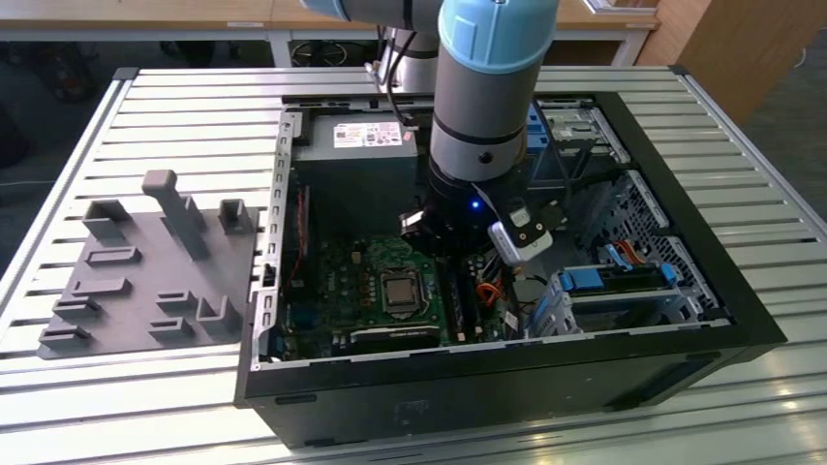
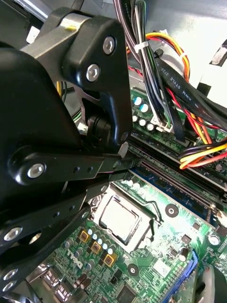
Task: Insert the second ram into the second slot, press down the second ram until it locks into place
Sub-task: 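Press down the second ram until it locks into place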
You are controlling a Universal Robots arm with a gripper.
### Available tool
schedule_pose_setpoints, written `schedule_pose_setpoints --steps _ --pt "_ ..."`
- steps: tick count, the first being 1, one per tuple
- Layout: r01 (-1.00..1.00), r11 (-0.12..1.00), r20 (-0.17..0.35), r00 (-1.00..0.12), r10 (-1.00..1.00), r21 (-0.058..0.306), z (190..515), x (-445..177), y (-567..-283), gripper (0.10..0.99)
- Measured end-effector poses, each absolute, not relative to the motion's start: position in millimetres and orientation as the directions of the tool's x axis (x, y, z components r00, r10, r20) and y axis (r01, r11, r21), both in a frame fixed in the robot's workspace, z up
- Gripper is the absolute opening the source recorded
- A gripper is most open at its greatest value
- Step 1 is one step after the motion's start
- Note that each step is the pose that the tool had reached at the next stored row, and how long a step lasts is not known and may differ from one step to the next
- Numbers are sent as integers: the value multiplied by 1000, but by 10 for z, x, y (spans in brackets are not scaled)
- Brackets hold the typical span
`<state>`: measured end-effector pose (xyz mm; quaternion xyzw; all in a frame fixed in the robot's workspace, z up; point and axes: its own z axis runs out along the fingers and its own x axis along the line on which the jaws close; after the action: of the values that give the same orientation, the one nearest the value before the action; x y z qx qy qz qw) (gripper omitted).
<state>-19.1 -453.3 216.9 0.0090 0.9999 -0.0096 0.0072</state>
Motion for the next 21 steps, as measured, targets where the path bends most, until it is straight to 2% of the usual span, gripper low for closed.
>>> schedule_pose_setpoints --steps 21 --pt "18 1000 -8 -1000 18 -19 2144 -192 -4532 137"
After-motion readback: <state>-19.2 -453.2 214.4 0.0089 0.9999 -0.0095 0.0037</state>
